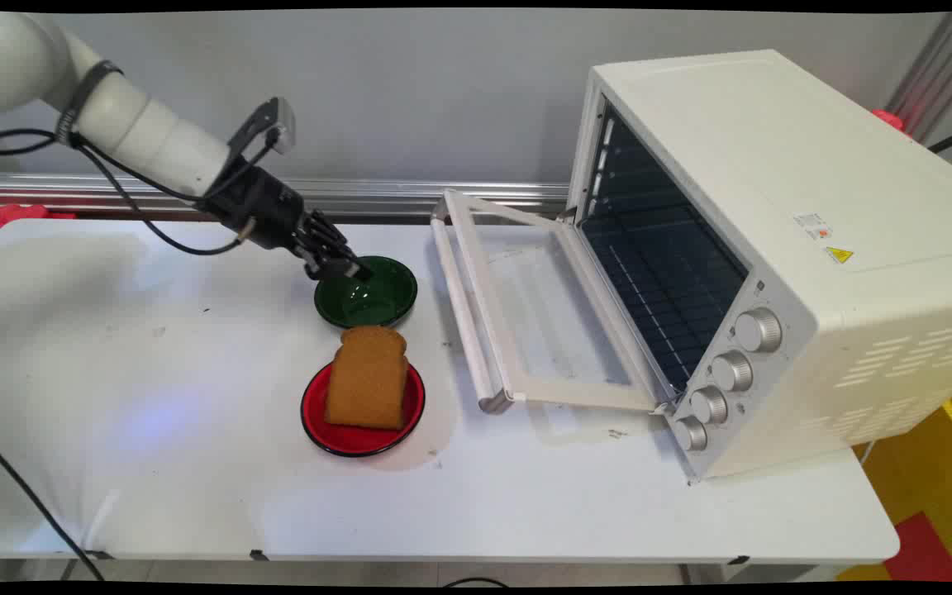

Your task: Close the oven

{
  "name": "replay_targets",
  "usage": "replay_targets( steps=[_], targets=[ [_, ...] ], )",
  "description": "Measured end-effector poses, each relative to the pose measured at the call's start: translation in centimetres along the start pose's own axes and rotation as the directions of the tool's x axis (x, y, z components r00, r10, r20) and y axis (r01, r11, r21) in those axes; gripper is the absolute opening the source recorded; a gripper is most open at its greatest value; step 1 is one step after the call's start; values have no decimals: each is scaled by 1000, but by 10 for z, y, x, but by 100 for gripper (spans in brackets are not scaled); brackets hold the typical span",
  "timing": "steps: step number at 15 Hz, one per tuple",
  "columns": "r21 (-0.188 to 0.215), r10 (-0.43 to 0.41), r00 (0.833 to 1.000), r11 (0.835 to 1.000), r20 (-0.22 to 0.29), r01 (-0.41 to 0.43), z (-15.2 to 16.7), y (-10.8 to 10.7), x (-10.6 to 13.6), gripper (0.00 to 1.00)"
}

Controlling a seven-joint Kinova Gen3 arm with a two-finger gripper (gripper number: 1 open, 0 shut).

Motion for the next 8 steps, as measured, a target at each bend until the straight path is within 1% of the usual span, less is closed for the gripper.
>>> replay_targets(
  steps=[3, 6, 8],
  targets=[
    [-18, 5, 1000, 1000, -17, -6, 25, 0, -2, 0],
    [-36, 22, 999, 999, -39, -24, 60, -1, -2, 0],
    [-41, 30, 998, 999, -49, -32, 75, -2, -3, 0]
  ],
)
